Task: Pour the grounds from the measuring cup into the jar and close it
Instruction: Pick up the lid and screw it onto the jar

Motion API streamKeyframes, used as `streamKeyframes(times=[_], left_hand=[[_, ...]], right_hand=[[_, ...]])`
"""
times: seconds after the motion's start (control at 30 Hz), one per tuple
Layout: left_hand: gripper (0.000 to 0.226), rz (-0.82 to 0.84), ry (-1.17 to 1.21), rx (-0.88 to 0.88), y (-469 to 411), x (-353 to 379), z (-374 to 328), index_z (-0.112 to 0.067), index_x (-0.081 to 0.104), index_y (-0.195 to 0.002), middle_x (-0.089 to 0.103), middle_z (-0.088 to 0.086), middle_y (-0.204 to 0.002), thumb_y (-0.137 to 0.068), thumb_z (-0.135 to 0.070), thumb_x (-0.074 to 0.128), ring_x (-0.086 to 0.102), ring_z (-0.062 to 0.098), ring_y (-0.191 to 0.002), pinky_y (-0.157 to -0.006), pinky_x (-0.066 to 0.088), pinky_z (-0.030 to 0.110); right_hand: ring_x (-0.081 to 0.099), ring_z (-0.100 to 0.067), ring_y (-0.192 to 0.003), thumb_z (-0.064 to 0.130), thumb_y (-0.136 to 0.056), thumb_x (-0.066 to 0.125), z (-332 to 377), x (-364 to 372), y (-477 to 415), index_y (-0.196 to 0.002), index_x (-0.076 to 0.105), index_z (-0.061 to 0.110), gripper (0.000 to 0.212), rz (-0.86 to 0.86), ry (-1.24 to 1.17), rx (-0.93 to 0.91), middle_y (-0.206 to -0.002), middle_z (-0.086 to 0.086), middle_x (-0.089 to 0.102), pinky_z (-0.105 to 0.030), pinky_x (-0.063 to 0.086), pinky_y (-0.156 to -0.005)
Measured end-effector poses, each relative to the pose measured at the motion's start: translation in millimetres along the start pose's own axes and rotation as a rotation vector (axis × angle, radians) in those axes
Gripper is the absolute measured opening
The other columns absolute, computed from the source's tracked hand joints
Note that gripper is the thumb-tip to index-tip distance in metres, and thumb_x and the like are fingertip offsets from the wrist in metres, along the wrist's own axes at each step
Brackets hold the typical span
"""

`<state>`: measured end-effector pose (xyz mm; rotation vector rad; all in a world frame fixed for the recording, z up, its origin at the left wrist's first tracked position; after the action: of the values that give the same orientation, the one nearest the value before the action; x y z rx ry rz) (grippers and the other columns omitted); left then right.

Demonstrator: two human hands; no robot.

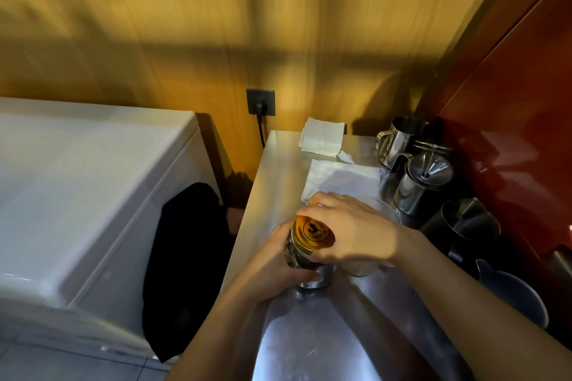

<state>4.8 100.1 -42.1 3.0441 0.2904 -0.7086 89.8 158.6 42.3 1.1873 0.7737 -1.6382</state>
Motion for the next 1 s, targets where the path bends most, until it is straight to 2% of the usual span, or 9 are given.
streamKeyframes(times=[0.17,0.3,0.4,0.5,0.6,0.7,0.77,0.9,1.0], left_hand=[[0.088,0.039,0.003,-0.002,-3.2,-1.0,-0.5,-0.036,0.041,-0.129,0.05,-0.001,-0.128,-0.056,-0.024,0.089,0.05,0.01,-0.116,-0.097,0.045,0.024],[0.084,0.042,0.006,-0.004,-4.3,-1.1,-0.3,-0.034,0.045,-0.125,0.053,-0.001,-0.124,-0.056,-0.021,0.091,0.053,0.012,-0.114,-0.096,0.045,0.024],[0.087,0.056,0.02,-0.037,-4.1,-0.9,1.9,-0.025,0.044,-0.129,0.054,0.001,-0.125,-0.057,-0.019,0.092,0.053,0.01,-0.113,-0.097,0.048,0.032],[0.088,0.065,0.027,-0.037,-3.3,-0.6,0.8,-0.028,0.04,-0.131,0.052,-0.001,-0.128,-0.059,-0.019,0.091,0.051,0.008,-0.116,-0.098,0.046,0.029],[0.088,0.072,0.034,-0.046,-3.7,-0.6,-0.6,-0.022,0.041,-0.132,0.052,0.004,-0.129,-0.059,-0.012,0.09,0.05,0.015,-0.119,-0.102,0.044,0.038],[0.086,0.078,0.052,-0.045,-4.2,-1.3,-1.9,-0.018,0.044,-0.132,0.054,0.009,-0.128,-0.06,-0.007,0.09,0.053,0.019,-0.117,-0.099,0.046,0.044],[0.086,0.08,0.041,-0.044,-3.5,-1.4,-2.6,-0.02,0.043,-0.132,0.053,0.005,-0.128,-0.061,-0.011,0.09,0.053,0.014,-0.116,-0.099,0.047,0.037],[0.085,0.07,0.03,-0.034,-2.6,-1.7,-3.8,-0.029,0.039,-0.129,0.051,-0.001,-0.126,-0.062,-0.01,0.088,0.049,-0.003,-0.113,-0.086,0.041,0.006],[0.084,0.066,0.043,-0.048,-2.8,-2.6,-0.7,-0.033,0.039,-0.125,0.05,0.001,-0.126,-0.062,-0.008,0.089,0.05,0.002,-0.112,-0.084,0.043,0.007]], right_hand=[[0.044,-0.018,-0.106,0.011,-0.064,0.068,10.7,-4.1,-1.6,-0.124,0.048,0.026,0.064,0.206,-0.1,-0.103,-0.118,-0.002,0.048,-0.036,0.04,-0.091],[0.047,-0.019,-0.099,0.045,-0.068,0.071,5.9,-6.6,-2.9,-0.121,0.046,0.026,0.062,0.129,0.07,0.002,-0.108,-0.001,0.048,-0.031,0.039,-0.077],[0.046,-0.024,-0.107,0.074,-0.065,0.056,2.4,-4.3,-5.8,-0.126,0.04,0.023,0.081,0.066,0.312,0.068,-0.115,-0.003,0.049,-0.039,0.034,-0.086],[0.031,-0.022,-0.122,0.057,-0.068,0.067,5.5,2.9,-3.3,-0.136,0.028,0.029,0.083,0.158,0.144,-0.014,-0.137,-0.002,0.035,-0.041,0.025,-0.099],[0.035,-0.019,-0.114,0.035,-0.068,0.071,7.6,0.7,-2.1,-0.131,0.037,0.028,0.071,0.156,0.053,-0.076,-0.129,-0.002,0.042,-0.036,0.028,-0.094],[0.043,-0.023,-0.106,0.067,-0.068,0.058,5.3,-5.2,-7.7,-0.128,0.038,0.024,0.076,0.034,0.289,0.013,-0.116,-0.004,0.05,-0.039,0.032,-0.089],[0.041,-0.025,-0.111,0.077,-0.065,0.051,3.9,-2.2,-8.9,-0.131,0.032,0.025,0.087,0.039,0.312,0.036,-0.122,-0.005,0.047,-0.043,0.03,-0.091],[0.037,-0.021,-0.115,0.043,-0.068,0.068,10.0,2.6,-4.1,-0.13,0.033,0.029,0.072,0.141,0.129,-0.073,-0.127,-0.002,0.043,-0.04,0.029,-0.092],[0.048,-0.026,-0.106,0.066,-0.071,0.055,9.3,-9.1,-6.0,-0.127,0.035,0.025,0.073,0.022,0.28,0.013,-0.116,-0.005,0.053,-0.043,0.036,-0.087]])
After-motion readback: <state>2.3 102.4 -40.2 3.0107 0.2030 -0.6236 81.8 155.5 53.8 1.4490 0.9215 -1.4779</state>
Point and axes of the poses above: each hand's wrist, its own y-axis away from the middle knuckle, its own x-axis out of the palm, z = x × y, the point moved 7 cm from there along -y, towards the middle knuckle
